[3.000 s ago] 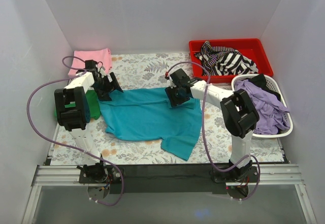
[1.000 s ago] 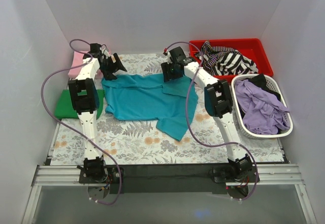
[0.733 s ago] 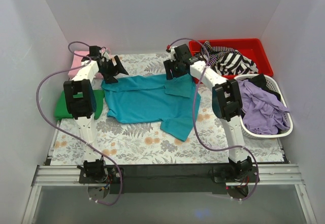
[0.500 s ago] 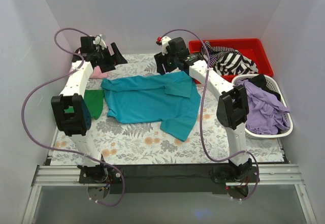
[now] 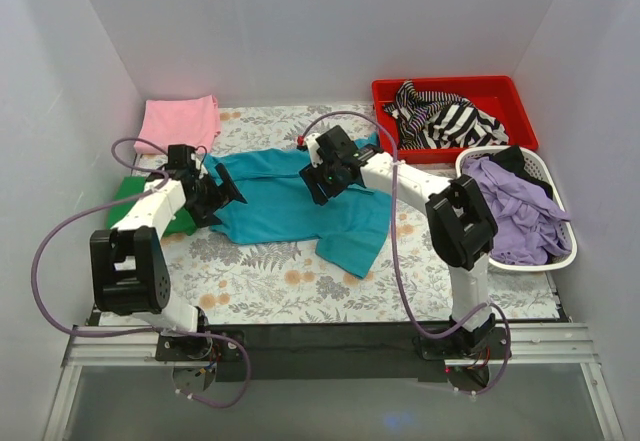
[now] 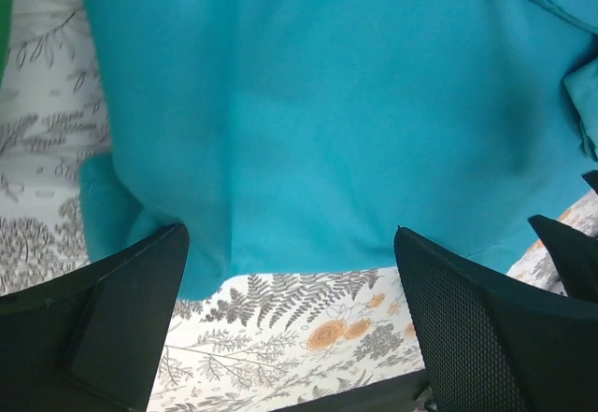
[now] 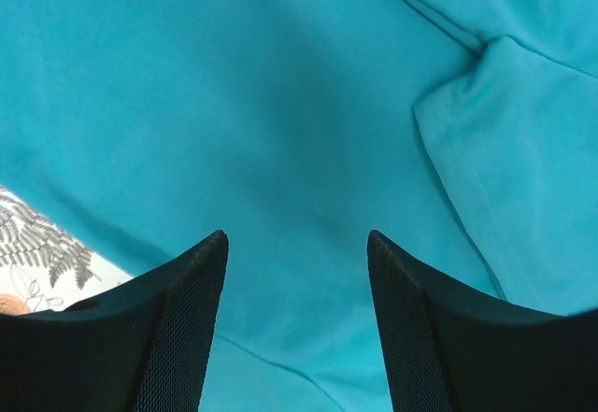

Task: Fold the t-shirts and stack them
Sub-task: Fold the tshirt

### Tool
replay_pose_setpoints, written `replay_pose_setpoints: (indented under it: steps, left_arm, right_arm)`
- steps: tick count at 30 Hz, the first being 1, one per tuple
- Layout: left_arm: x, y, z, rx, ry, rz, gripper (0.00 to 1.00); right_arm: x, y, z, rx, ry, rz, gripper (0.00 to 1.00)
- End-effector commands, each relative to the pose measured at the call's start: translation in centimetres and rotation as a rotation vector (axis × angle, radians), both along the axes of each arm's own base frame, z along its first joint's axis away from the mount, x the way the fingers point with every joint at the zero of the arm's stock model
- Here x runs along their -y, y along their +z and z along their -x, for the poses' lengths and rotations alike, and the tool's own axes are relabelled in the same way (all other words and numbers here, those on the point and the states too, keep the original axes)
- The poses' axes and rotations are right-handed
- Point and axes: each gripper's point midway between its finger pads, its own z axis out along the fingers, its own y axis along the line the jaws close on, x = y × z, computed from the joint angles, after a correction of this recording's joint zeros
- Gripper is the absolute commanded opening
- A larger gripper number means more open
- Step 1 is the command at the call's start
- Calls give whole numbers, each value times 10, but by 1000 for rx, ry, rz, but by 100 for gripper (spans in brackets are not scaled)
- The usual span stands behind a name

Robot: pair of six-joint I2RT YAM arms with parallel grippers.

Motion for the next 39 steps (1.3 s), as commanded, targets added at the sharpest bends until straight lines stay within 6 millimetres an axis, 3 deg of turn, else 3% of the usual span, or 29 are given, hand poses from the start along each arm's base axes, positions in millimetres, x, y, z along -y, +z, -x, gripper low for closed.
replay_pose_setpoints:
  steps: [1, 5, 7, 9, 10, 12, 13, 21, 30, 34, 35, 36, 37, 39]
  left_arm:
    - [-13, 46, -14, 170, 125, -34, 91]
    - [-33, 48, -5, 149, 223, -103, 91]
    - [-44, 56, -1, 164, 270, -142, 76]
    - [-55, 58, 1, 162, 300, -186, 49]
    - [-63, 51, 3, 129, 322, -223, 50]
    - [-71, 39, 8, 81, 338, -255, 81]
    - [-72, 32, 9, 53, 341, -252, 90]
    - [-66, -5, 14, -16, 325, -216, 91]
    - [-44, -27, 21, -40, 298, -102, 84]
    - [-46, -26, 18, -21, 306, -108, 64]
    - [-47, -26, 18, -19, 309, -115, 51]
    - [-48, -27, 17, -20, 311, -118, 18]
    - [-48, -29, 17, -29, 309, -118, 9]
    - [-47, -29, 15, -26, 306, -111, 1]
  right_arm:
    - [-1, 62, -10, 130, -17, -110, 67]
    - [1, 56, -3, 110, -23, -120, 67]
    - [2, 50, 2, 94, -17, -116, 67]
    - [3, 44, 5, 82, -13, -113, 67]
    - [2, 43, 7, 71, -22, -118, 67]
    - [3, 41, 8, 63, -31, -118, 67]
    - [4, 39, 9, 59, -33, -116, 67]
    - [6, 34, 13, 44, -35, -112, 67]
    - [7, 19, 17, 12, -29, -97, 67]
    - [7, 15, 18, 4, -28, -94, 67]
    - [7, 15, 18, 3, -28, -93, 67]
    - [7, 15, 18, 3, -28, -95, 67]
    - [7, 15, 19, 2, -27, -94, 66]
    - [7, 14, 20, 0, -26, -93, 66]
